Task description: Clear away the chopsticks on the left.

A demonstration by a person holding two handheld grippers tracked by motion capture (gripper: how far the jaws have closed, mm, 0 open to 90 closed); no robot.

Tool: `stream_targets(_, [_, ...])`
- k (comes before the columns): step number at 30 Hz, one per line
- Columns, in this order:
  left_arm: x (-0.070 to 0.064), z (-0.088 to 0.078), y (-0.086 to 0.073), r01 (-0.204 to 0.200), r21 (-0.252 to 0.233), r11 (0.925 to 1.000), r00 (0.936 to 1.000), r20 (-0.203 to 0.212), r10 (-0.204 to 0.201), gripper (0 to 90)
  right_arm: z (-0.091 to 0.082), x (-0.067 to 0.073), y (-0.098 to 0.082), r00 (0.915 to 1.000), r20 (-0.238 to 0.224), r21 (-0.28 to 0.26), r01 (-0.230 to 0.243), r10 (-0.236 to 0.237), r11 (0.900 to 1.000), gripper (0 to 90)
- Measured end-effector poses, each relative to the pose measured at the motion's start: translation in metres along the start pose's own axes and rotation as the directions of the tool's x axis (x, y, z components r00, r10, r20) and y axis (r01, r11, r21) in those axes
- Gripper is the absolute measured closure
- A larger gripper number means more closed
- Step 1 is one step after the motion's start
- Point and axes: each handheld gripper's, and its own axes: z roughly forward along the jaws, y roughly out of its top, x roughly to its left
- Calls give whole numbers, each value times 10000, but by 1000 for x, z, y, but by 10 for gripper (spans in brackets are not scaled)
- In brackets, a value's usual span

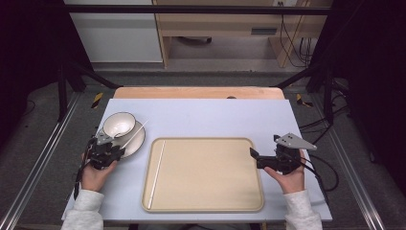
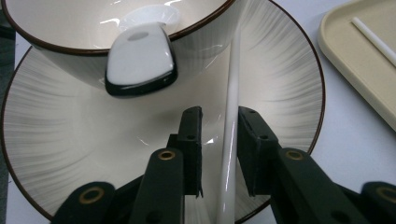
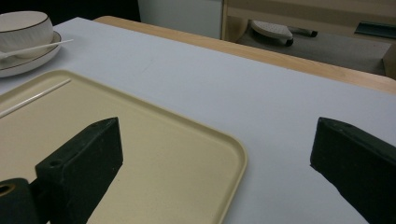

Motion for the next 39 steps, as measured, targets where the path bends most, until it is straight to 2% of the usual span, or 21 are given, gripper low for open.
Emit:
stream_targets(9, [-2,2,0,-229,264,9994,9997,108,226,806,1,0,-1,10000,-22,60,33,-33,10000,28])
stream_targets(15, [-3,2,1,-377,354,9987,9990,267,368,831,1,0,-1,10000,-28,48,37,-37,10000,28])
stream_targets(19, [-6,2,1,-431,380,9983,9989,224,422,840,1,0,-1,10000,-28,49,33,-33,10000,28])
stream_targets(29, [-12,-11,7,-312,-101,9995,9991,272,315,842,1,0,0,10000,8,19,18,-18,10000,28])
stream_targets(39, [-36,-23,16,-433,-550,9976,9989,171,442,842,-2,-1,1,10000,-13,-75,-15,15,10000,28])
